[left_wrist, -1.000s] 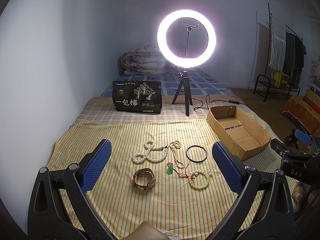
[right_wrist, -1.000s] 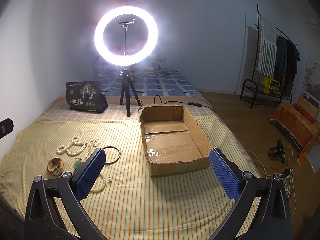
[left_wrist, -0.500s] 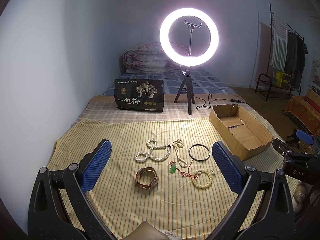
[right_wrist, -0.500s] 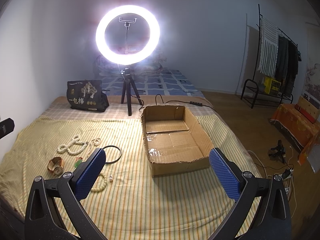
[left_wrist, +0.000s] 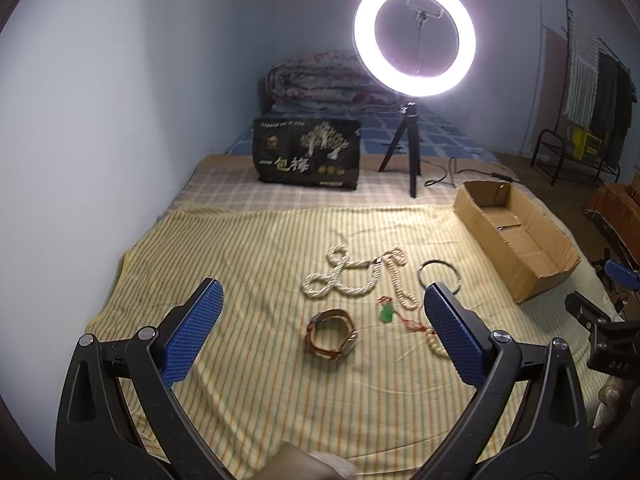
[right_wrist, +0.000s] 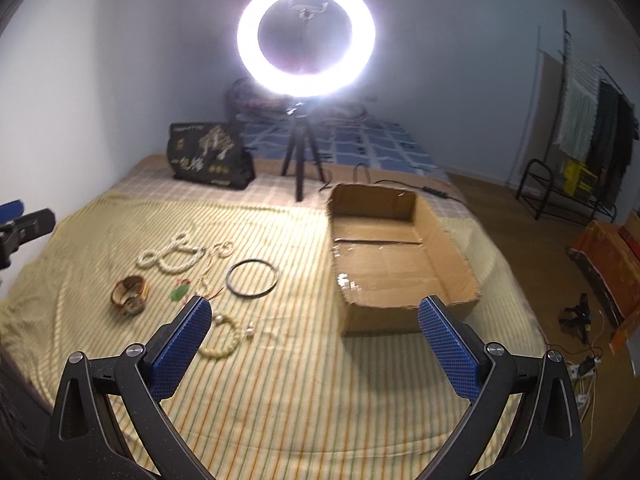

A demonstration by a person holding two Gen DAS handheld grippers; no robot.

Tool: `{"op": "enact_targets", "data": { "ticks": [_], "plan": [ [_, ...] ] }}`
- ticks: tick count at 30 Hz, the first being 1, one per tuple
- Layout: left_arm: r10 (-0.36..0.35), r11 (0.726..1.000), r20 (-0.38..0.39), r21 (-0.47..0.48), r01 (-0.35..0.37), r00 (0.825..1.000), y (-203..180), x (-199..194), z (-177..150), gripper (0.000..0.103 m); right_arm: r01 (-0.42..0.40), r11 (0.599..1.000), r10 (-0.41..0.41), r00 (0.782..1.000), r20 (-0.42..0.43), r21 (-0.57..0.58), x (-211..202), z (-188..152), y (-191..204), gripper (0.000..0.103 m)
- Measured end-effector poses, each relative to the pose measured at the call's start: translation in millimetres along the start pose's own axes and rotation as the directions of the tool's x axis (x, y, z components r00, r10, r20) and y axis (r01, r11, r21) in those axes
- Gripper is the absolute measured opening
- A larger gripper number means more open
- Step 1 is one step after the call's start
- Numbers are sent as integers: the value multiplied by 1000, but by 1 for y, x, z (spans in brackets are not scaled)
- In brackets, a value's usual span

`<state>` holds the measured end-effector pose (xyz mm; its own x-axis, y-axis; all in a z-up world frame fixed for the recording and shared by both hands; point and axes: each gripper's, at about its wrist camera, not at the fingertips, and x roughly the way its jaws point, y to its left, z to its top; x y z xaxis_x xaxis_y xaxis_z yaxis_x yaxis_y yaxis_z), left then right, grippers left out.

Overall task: Organize jewelry
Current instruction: 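Lower the left tool to the red watch while the right tool approaches the bead bracelet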

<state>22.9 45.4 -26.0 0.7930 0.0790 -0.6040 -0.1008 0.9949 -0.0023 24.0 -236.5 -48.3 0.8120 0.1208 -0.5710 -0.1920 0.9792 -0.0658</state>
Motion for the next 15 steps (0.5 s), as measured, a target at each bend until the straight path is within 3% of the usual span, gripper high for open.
{"op": "enact_targets", "data": {
  "ticks": [4, 8, 10, 12, 15],
  "plan": [
    [1, 1000, -37, -1, -1, 999, 12, 16, -10, 102, -54, 998, 52, 997, -54, -29, 17, -8, 7, 102],
    [-5, 1000, -121, -6, 4, 993, 21, 36, -23, 85, -84, 996, 78, 985, -154, -34, 37, -15, 11, 102],
    [-26, 1000, -163, -13, 24, 986, 23, 46, -31, 84, -117, 993, 112, 973, -203, -13, 47, -18, 11, 95],
    [-44, 999, -200, -9, 43, 979, 21, 54, -38, 74, -143, 990, 139, 962, -236, 3, 56, -20, 11, 86],
    [-61, 998, -255, -4, 62, 965, 18, 71, -47, 69, -179, 984, 175, 942, -286, 13, 67, -25, 16, 73]
  ]
}}
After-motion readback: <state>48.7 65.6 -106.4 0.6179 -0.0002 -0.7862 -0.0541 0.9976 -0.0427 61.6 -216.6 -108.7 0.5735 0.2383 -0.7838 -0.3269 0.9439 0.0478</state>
